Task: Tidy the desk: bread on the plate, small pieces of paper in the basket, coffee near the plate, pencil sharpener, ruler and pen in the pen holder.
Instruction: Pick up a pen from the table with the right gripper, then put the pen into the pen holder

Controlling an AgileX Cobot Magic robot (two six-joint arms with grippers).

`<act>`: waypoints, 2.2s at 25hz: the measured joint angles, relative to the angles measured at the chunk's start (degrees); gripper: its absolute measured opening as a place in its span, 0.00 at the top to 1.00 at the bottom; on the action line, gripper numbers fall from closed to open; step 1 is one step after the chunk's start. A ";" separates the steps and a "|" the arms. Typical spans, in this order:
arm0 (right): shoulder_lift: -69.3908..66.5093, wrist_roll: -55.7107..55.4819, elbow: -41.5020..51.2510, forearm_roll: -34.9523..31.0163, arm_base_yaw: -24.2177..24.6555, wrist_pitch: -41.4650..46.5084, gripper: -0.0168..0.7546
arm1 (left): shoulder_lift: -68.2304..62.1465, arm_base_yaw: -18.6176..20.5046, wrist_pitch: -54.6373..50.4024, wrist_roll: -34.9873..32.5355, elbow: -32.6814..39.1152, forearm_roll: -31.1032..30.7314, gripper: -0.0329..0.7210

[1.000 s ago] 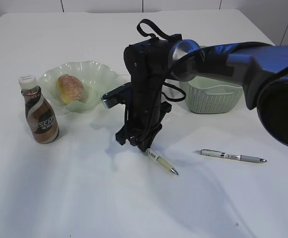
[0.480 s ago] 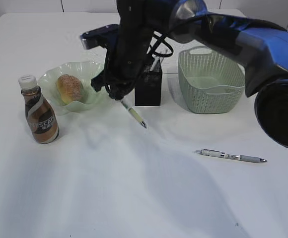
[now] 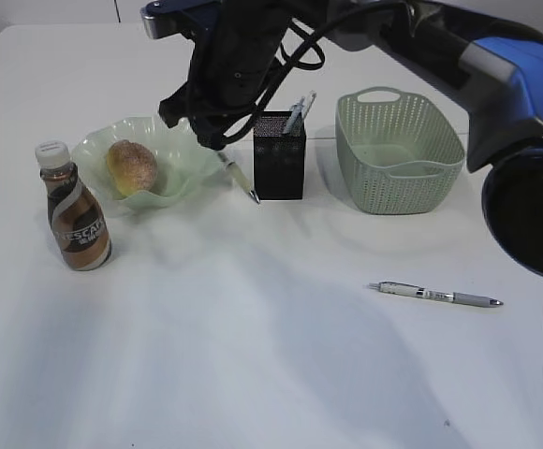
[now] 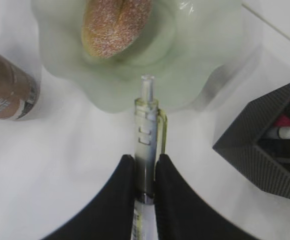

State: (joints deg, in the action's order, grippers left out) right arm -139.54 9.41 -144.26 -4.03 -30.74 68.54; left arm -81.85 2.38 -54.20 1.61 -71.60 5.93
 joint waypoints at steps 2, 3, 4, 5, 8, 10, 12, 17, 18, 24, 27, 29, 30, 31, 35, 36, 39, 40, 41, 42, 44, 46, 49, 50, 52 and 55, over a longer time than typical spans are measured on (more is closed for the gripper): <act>0.00 -0.14 0.00 0.00 0.72 -0.83 0.84 | 0.00 0.00 0.00 0.00 0.00 0.00 0.59; 0.00 -0.14 0.00 0.00 1.15 -1.09 0.84 | 0.00 0.00 0.00 0.00 0.00 0.00 0.59; 0.00 -0.18 -0.12 0.00 1.83 -1.23 0.84 | 0.00 0.00 0.00 0.00 0.00 0.00 0.59; 0.00 -0.28 -0.34 0.00 2.79 -1.33 0.84 | 0.00 0.00 0.00 0.00 0.00 0.00 0.59; 0.00 -0.28 -1.03 0.00 4.19 -1.74 0.84 | 0.00 0.00 0.00 0.00 0.00 0.00 0.59; 0.00 -0.28 -1.56 0.00 6.17 -4.02 0.84 | 0.00 0.00 0.00 0.00 0.00 0.00 0.59; 0.00 -0.28 -1.64 0.00 7.21 -6.01 0.84 | 0.00 0.00 0.00 0.00 0.00 0.00 0.59; 0.00 -0.28 -1.64 0.00 8.68 -13.20 0.84 | 0.00 0.00 0.00 0.00 0.00 0.00 0.59; 0.00 -0.28 -1.64 0.00 8.68 -14.75 0.84 | 0.00 0.00 0.00 0.00 0.00 0.00 0.59; 0.00 -0.32 -1.64 0.00 8.91 -27.42 0.84 | 0.00 0.00 0.11 0.00 0.00 0.00 0.59; 0.00 -0.32 -1.01 0.00 8.91 -31.96 0.84 | 0.00 0.00 0.21 0.00 0.00 0.00 0.59; 0.00 -0.32 -1.01 0.00 8.91 -31.96 0.84 | 0.00 0.00 0.19 0.00 0.00 0.00 0.59; 0.00 -0.41 1.02 0.00 8.91 -37.56 0.84 | 0.00 0.00 0.19 0.00 0.00 0.00 0.59; 0.00 -0.41 1.61 0.00 8.91 -38.44 0.84 | 0.00 0.00 0.19 0.00 0.00 0.00 0.59; 0.00 -0.45 4.61 0.00 8.91 -41.97 0.84 | 0.00 0.00 0.62 0.00 0.00 0.00 0.59; 0.00 -0.45 4.77 0.00 8.91 -42.25 0.84 | 0.00 0.00 0.74 0.00 0.00 0.00 0.59; 0.00 -0.45 5.98 0.10 8.91 -42.99 0.84 | 0.00 0.00 1.35 0.00 0.00 0.00 0.59; 0.00 -0.45 6.12 0.10 8.91 -42.99 0.84 | 0.00 0.00 1.41 0.00 0.00 0.00 0.59; 0.00 -0.45 6.34 0.22 8.91 -42.88 0.84 | 0.00 0.00 1.41 0.00 0.00 0.00 0.59; 0.00 -0.54 6.47 0.45 8.91 -42.88 0.84 | 0.00 0.00 1.49 0.00 0.00 0.00 0.59; 0.00 -0.54 6.70 0.62 8.91 -43.15 0.84 | 0.00 0.00 1.49 0.00 0.00 0.00 0.59; 0.00 -0.54 8.78 1.14 8.91 -44.59 0.84 | 0.00 0.00 1.62 0.00 0.00 0.00 0.59; 0.00 -0.54 10.27 1.37 8.99 -46.67 0.84 | 0.00 0.00 1.62 0.00 0.00 0.00 0.59; 0.00 -0.54 11.07 1.37 8.99 -47.43 0.84 | 0.00 0.00 1.62 0.00 0.00 0.00 0.59; 0.00 -0.54 11.69 1.37 8.99 -48.05 0.84 | 0.00 0.00 1.62 0.00 0.00 0.00 0.59; 0.00 -0.54 11.91 1.37 8.99 -48.05 0.84 | 0.00 0.00 1.62 0.00 0.00 0.00 0.59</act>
State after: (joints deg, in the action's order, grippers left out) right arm -139.54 8.87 -132.35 -2.66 -21.75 20.50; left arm -81.85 2.38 -52.58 1.61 -71.60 5.93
